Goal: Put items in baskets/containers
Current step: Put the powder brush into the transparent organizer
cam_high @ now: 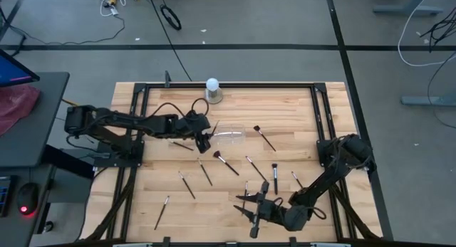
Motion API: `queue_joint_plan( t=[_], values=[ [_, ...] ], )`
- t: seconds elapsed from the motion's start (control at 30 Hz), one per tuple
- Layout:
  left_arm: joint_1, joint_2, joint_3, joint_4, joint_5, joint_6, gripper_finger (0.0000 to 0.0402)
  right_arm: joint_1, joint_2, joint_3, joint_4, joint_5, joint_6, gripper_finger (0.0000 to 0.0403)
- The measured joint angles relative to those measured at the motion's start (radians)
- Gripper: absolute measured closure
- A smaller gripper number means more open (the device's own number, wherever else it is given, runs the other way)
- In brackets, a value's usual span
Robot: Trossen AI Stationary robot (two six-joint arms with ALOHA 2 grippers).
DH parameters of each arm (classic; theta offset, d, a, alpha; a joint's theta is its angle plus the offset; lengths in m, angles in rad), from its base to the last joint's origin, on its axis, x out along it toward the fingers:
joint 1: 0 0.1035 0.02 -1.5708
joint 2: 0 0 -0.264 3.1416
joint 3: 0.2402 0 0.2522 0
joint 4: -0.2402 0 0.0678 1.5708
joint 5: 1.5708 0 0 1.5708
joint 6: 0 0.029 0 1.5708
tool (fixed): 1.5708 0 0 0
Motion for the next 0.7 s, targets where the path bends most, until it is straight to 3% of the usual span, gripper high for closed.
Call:
queue_joint_plan(
  t=[0.17, 0.27, 0.33, 0.47, 0.7],
  values=[
    [-0.058, -0.057, 0.089, -0.151, -0.002, 0.003, 0.0216, 0.057, -0.111, 0.001, -0.169, 0.169, 0.022, 0.0256],
    [-0.135, -0.094, 0.092, -0.159, -0.002, 0.002, 0.0216, 0.092, -0.199, 0.001, -0.368, 0.218, 0.172, 0.0243],
    [-0.204, -0.103, 0.091, -0.145, -0.030, -0.006, 0.0216, 0.109, -0.250, 0.002, -0.537, 0.186, 0.333, 0.0230],
    [-0.359, -0.106, 0.057, -0.092, -0.130, -0.023, 0.0216, 0.106, -0.308, 0.002, -0.919, -0.004, 0.753, 0.0199],
    [-0.558, -0.063, -0.022, 0.077, -0.277, -0.068, 0.0216, 0.020, -0.316, 0.000, -1.581, -0.464, 1.395, 0.0169]
  ],
)
